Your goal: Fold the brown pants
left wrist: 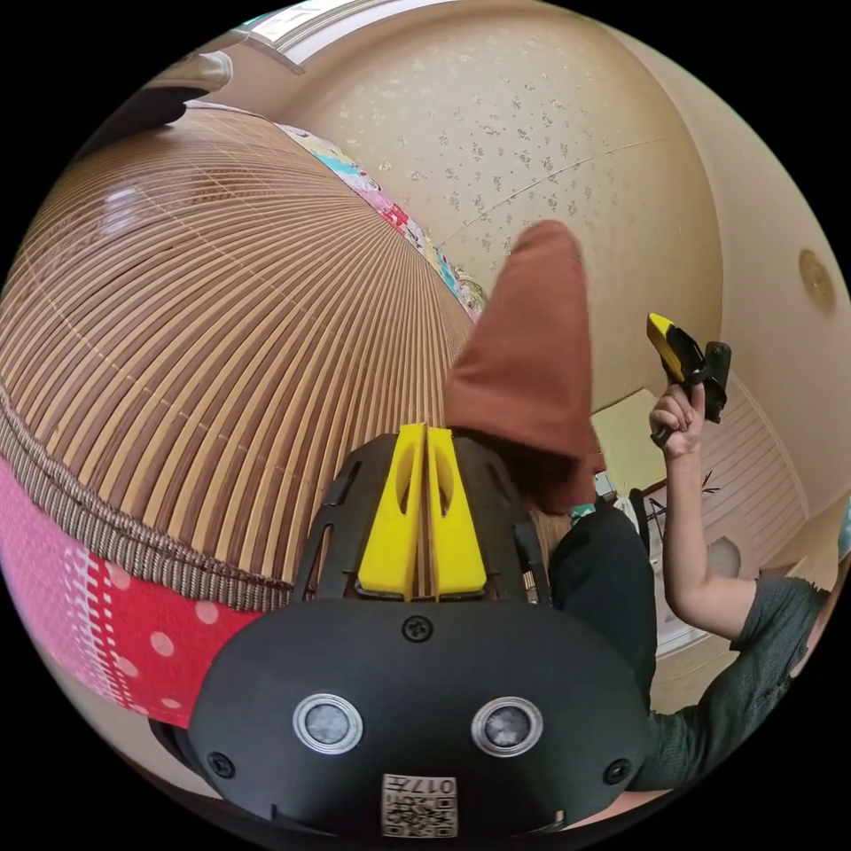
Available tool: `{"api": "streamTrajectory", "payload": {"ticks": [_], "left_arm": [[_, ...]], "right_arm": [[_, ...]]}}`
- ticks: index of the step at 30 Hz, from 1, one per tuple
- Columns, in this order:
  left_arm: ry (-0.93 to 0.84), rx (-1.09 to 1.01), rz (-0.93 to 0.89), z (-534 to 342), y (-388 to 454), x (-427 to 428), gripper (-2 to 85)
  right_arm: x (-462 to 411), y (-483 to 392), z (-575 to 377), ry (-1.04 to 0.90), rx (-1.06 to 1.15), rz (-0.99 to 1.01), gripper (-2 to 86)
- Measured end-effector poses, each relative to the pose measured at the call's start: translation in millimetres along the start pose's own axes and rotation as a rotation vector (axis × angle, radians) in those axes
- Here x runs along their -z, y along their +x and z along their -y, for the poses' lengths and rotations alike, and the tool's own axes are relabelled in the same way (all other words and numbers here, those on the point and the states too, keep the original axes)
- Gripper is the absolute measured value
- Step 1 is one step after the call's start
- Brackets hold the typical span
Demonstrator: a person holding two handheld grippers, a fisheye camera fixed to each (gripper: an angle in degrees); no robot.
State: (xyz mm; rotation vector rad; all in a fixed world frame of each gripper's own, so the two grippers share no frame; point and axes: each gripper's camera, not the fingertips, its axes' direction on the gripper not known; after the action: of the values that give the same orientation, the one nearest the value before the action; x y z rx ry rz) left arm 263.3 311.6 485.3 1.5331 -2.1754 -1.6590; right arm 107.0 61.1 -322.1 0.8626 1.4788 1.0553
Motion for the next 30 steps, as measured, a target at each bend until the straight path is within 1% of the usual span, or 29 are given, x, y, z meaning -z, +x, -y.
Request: {"api": "streamTrajectory", "payload": {"ticks": [2,5,7,8,10,11,12,13,14,15,16,18,20,21,22,23,24,25,26,27,28,29,30], "left_arm": [[0.0,0.0,0.001,-2.6,-1.0,-0.4,-1.0],[0.001,0.004,-0.013,-8.3,-4.8,-1.7,-1.0],[0.003,0.003,-0.013,-12.3,-5.3,-2.9,-1.0],[0.004,-0.001,-0.008,-15.3,-4.7,-4.0,-1.0],[0.005,-0.004,-0.005,-20.1,-4.4,-5.8,-1.0],[0.005,-0.004,-0.004,-23.3,-4.4,-7.1,-1.0],[0.002,-0.005,0.002,-26.5,-3.7,-8.8,-1.0],[0.002,-0.005,0.006,-28.2,-3.1,-9.7,-1.0],[0.001,-0.008,0.015,-32.0,-1.7,-11.3,-1.0],[0.001,-0.01,0.021,-35.9,-0.5,-12.8,-1.0],[0.001,-0.01,0.022,-38.0,-0.1,-13.5,-1.0],[0.0,-0.009,0.022,-46.8,0.4,-16.2,-1.0],[0.0,-0.008,0.024,-53.7,1.3,-18.2,-1.0],[0.0,-0.008,0.025,-58.7,2.1,-19.5,-1.0],[0.0,-0.007,0.026,-61.2,2.5,-20.1,-1.0],[0.0,0.004,0.028,-65.9,4.5,-20.3,-0.9],[-0.015,0.031,0.055,-69.4,11.7,-18.1,-0.9],[-0.026,0.06,0.082,-72.2,17.3,-15.3,-0.9],[-0.001,0.133,0.153,-84.6,33.3,-4.2,-0.8],[0.106,0.132,0.169,-102.7,59.4,14.9,-0.6],[0.17,0.1,0.143,-111.1,74.5,24.7,-0.5],[0.267,0.018,0.067,-121.7,104.2,39.1,0.1],[0.302,-0.049,-0.005,-121.0,132.7,45.4,1.4]], "right_arm": [[-22.7,-5.2,-19.4,-0.008,-0.028,-0.008,2.2],[-21.1,27.4,-74.1,-0.024,-0.221,-0.112,3.7],[2.6,75.7,-144.1,0.0,-0.437,-0.213,5.4],[8.8,90.1,-164.4,0.001,-0.51,-0.242,6.1],[26.0,150.6,-254.1,-0.034,-0.842,-0.292,9.0],[28.2,163.6,-277.4,-0.035,-0.926,-0.277,9.4],[29.0,184.2,-321.6,-0.026,-1.074,-0.217,10.3],[24.0,196.9,-356.5,0.002,-1.16,-0.133,10.9],[20.3,200.7,-370.1,0.028,-1.183,-0.09,11.1],[17.8,202.6,-387.9,0.111,-1.208,-0.036,11.5],[14.0,203.6,-394.1,0.188,-1.208,0.016,12.2],[-2.2,208.9,-387.6,0.229,-1.207,0.069,13.1],[-28.1,216.5,-368.5,0.229,-1.202,0.106,12.4],[-49.9,223.8,-352.4,0.197,-1.2,0.119,11.2],[-69.2,230.8,-337.4,0.142,-1.226,0.075,6.6],[-78.0,233.7,-329.9,0.105,-1.241,0.045,4.3],[-87.9,232.6,-309.9,0.067,-1.201,0.021,3.2],[-82.3,220.0,-285.3,0.083,-1.127,0.001,2.4],[-74.8,209.1,-270.8,0.109,-1.07,-0.005,2.1],[-57.1,180.4,-238.0,0.157,-0.93,-0.012,1.7],[-40.8,142.4,-202.3,0.18,-0.778,-0.037,1.5],[-34.8,121.0,-184.3,0.177,-0.703,-0.055,1.4],[-26.3,74.3,-148.9,0.152,-0.565,-0.09,1.2]]}}
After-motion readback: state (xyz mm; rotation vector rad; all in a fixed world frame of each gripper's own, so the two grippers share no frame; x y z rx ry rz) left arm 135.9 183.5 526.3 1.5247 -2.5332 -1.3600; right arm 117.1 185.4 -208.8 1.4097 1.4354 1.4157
